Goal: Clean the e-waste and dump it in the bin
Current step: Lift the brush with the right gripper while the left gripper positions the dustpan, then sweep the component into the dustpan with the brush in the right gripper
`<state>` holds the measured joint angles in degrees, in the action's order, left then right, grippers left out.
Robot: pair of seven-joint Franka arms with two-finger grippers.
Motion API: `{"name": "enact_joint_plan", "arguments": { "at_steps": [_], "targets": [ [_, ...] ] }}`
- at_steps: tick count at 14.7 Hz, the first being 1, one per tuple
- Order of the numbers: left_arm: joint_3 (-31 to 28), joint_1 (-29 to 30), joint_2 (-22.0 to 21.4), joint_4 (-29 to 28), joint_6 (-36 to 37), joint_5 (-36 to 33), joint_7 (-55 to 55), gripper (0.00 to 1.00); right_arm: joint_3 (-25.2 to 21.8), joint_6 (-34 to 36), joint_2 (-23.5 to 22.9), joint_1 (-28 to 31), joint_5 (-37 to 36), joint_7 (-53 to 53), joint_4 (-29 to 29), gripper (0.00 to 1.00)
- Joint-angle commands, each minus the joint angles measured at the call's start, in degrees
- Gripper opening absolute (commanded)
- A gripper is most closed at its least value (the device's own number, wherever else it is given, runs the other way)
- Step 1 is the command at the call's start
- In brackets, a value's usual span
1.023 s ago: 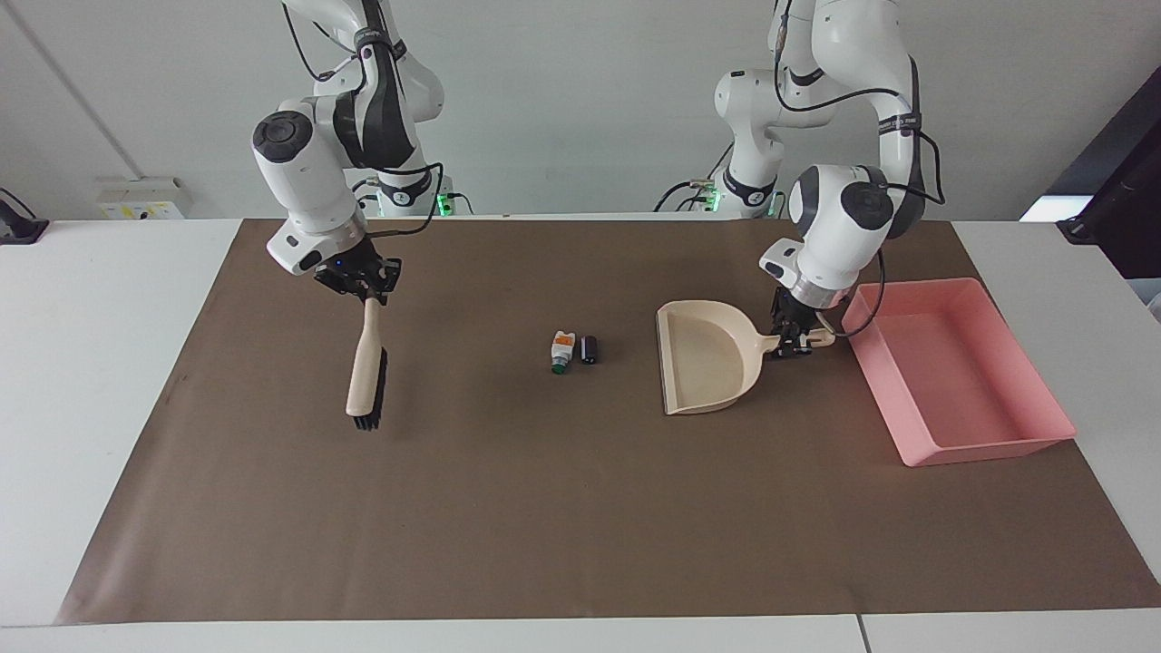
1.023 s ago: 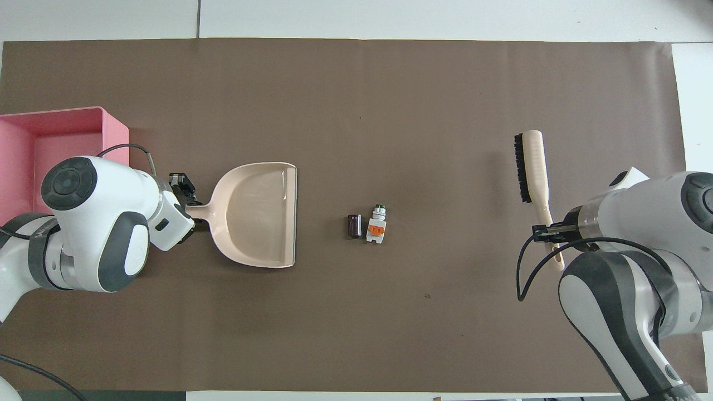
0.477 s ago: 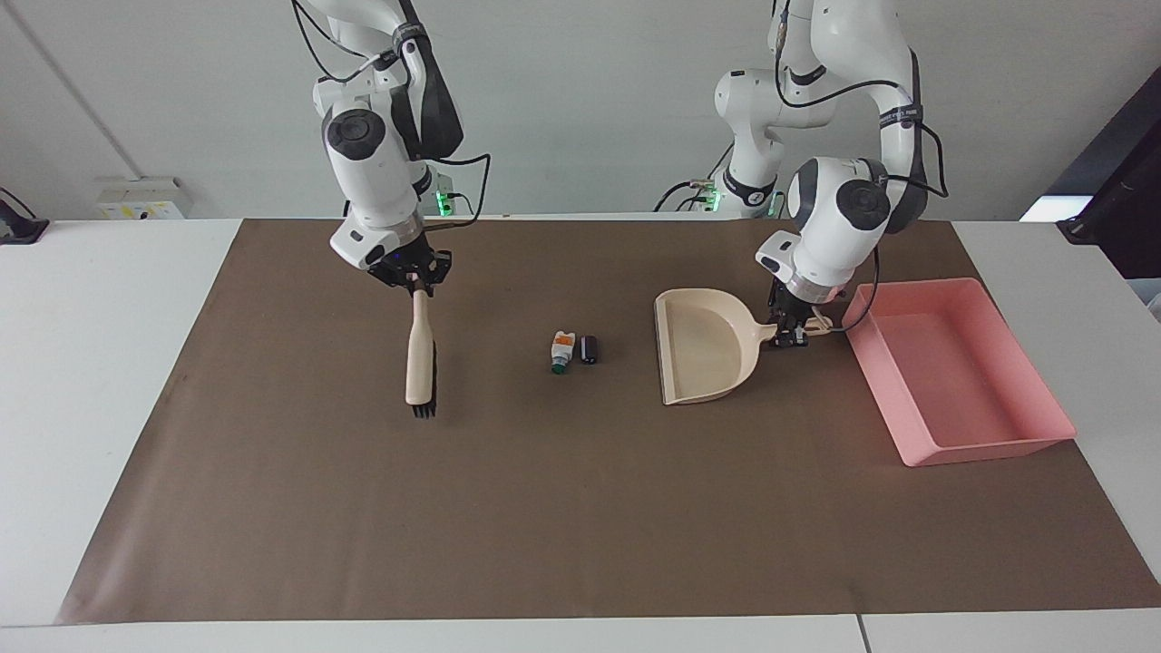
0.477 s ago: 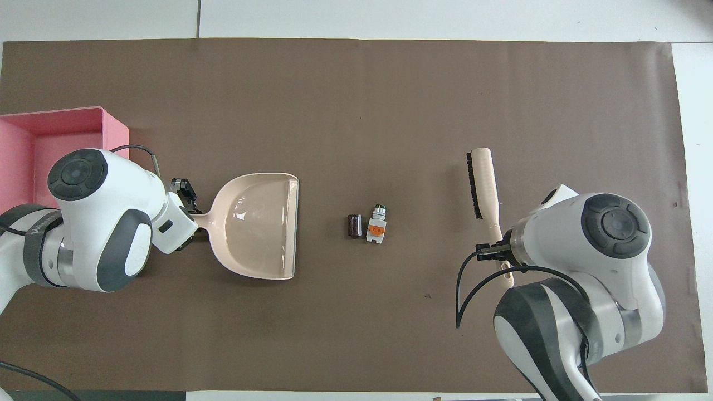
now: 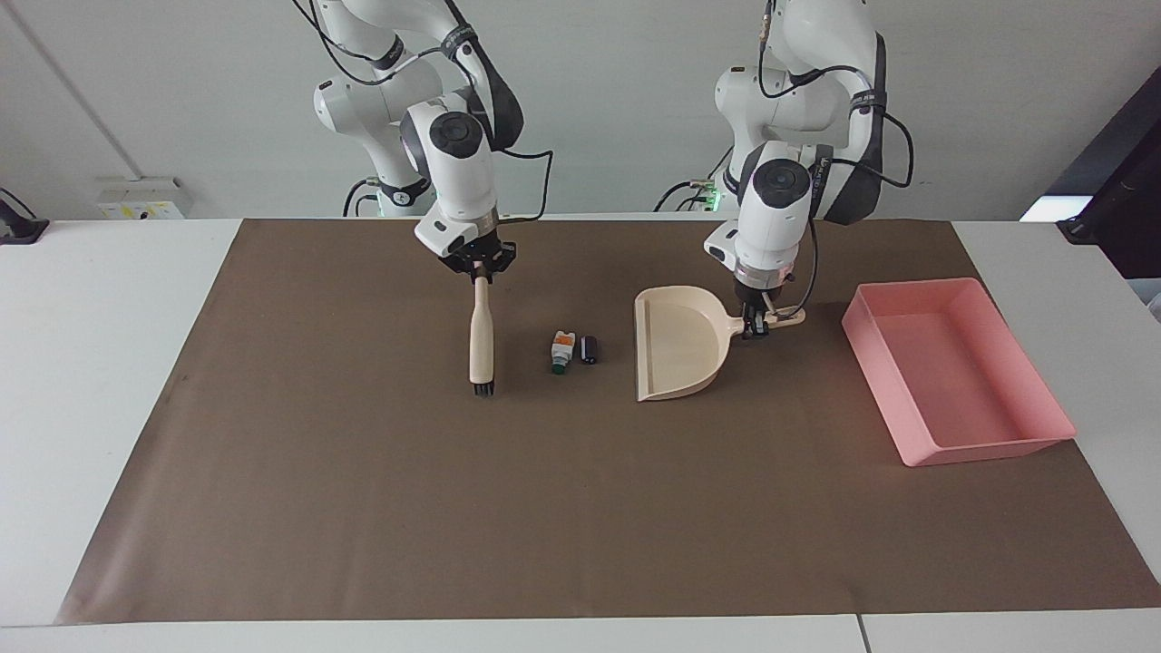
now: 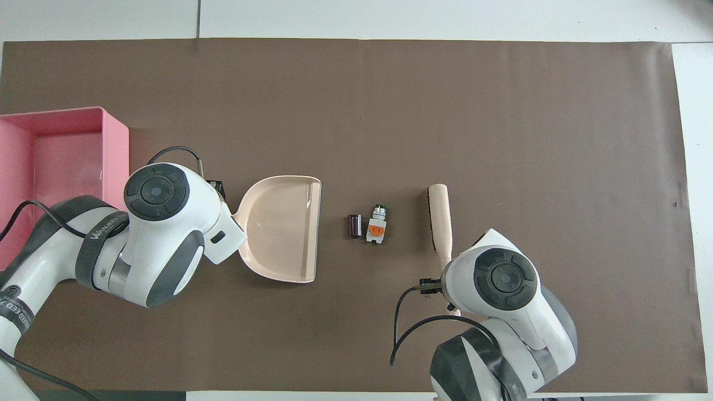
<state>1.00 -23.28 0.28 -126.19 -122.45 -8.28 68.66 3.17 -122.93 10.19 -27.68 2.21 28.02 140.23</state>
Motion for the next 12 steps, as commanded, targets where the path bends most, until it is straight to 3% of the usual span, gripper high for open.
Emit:
{"name": "enact_joint_plan", "arguments": {
  "at_steps": [1,8,12],
  "targets": [
    [-0.39,-3.00,1.30,1.21,0.11,-1.30,-4.05,0.00,-0.27,-3.44,-0.33,-4.82,0.16,4.66,1.53,0.00],
    [-0.39,-3.61,2.45,1.48,0.89,-1.74,-6.08,0.00,-0.18,-11.79,-6.31,-10.72,0.16,5.29,-0.22,0.00],
    [-0.30,-3.61,1.83,0.07,0.80,-2.09,-6.17,0.00,0.08,-12.34,-13.67,-14.76,1.21,5.55,-7.58,0.00]
  ]
}}
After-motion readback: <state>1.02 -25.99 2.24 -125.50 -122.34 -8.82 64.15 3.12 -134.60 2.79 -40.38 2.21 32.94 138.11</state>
